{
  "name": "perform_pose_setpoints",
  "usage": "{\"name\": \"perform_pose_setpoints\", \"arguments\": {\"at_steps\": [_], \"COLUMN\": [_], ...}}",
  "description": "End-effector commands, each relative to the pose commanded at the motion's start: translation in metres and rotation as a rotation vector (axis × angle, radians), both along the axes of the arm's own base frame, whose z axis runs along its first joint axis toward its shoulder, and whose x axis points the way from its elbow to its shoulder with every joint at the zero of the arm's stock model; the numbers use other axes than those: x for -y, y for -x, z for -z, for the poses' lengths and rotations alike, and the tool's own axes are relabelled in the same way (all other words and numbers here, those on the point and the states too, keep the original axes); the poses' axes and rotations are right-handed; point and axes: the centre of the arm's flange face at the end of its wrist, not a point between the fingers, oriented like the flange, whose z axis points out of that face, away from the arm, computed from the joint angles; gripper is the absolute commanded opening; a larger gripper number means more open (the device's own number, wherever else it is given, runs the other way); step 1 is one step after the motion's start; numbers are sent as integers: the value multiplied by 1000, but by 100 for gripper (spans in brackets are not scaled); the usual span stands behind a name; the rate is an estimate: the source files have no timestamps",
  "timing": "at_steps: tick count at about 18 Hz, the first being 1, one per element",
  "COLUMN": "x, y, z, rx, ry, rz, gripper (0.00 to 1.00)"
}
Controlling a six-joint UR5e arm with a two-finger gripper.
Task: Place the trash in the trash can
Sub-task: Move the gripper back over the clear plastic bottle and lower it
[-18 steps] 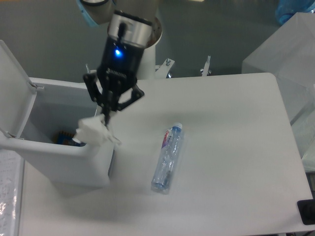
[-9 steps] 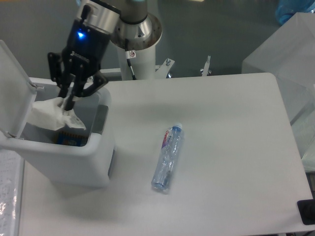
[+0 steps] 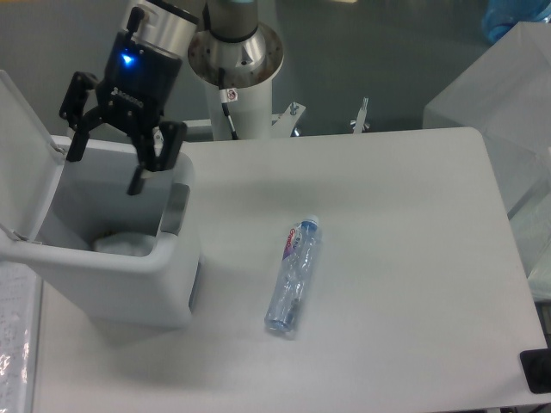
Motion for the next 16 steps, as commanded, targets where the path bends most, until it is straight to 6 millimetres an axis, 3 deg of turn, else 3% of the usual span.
{"name": "perform_pose_setpoints", "arguments": {"at_steps": [5,7,9,11,16], "x": [-23,-31,-35,-42,-52], "y": [104,139,171,189,212], "z": [57,72,101,135,202], "rx": [75,93,124,158,199], "ry": [68,81,109,144,244], "rz": [-93,-122,-144,-149,-176], "gripper": [100,100,100,100,100]}}
